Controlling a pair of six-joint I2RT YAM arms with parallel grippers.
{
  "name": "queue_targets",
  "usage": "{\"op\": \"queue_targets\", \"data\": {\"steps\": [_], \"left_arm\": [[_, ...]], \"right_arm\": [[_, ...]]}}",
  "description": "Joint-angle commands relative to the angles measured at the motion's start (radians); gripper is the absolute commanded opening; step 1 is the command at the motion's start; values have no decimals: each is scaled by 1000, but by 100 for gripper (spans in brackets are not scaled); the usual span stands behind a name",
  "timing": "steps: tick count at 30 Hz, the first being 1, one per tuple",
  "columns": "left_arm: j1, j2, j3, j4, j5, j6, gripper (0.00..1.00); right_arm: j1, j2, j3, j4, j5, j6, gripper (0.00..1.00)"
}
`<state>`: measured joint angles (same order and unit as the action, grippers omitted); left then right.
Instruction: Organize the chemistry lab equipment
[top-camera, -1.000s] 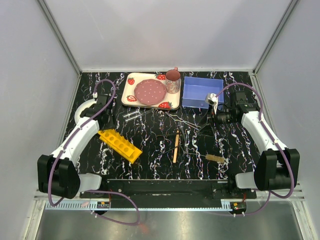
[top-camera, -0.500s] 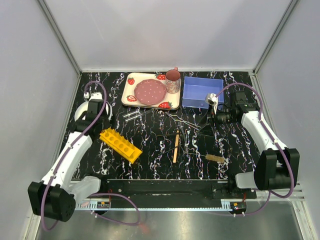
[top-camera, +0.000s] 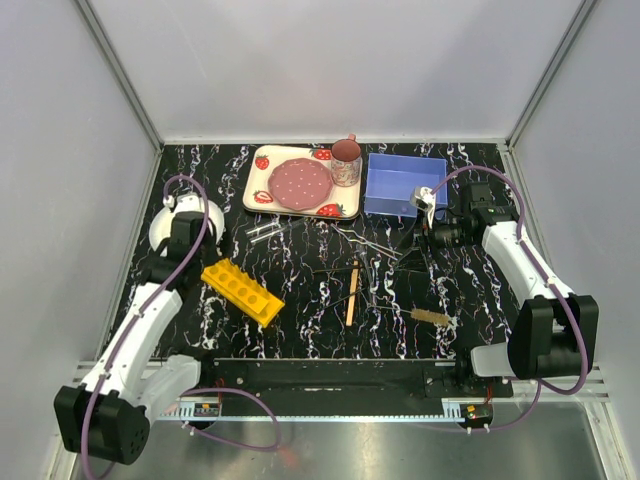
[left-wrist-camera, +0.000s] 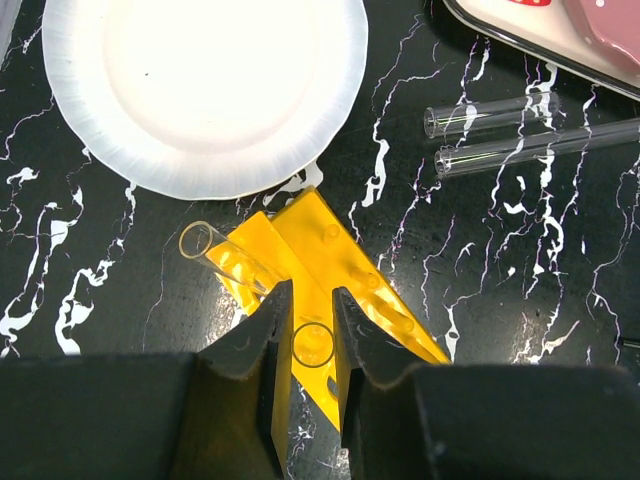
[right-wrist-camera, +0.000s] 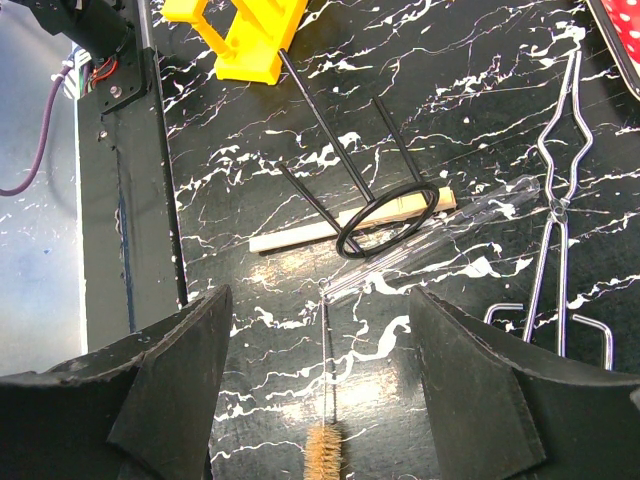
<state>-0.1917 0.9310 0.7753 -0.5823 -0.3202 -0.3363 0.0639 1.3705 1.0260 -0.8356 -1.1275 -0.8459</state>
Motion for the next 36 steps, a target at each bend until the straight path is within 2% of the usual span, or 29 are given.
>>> {"op": "queue_targets", "data": {"steps": [1, 17, 36], "left_arm": [[12, -56, -13, 61, 20, -3, 14], [21, -93, -88, 108, 10, -1, 14], [21, -170, -151, 165, 50, 88, 14]], "right_arm": [[-7, 2, 28, -8, -28, -24, 77], [-7, 9, 32, -13, -29, -27, 77], [-7, 15, 36, -22, -32, -33, 77]]}}
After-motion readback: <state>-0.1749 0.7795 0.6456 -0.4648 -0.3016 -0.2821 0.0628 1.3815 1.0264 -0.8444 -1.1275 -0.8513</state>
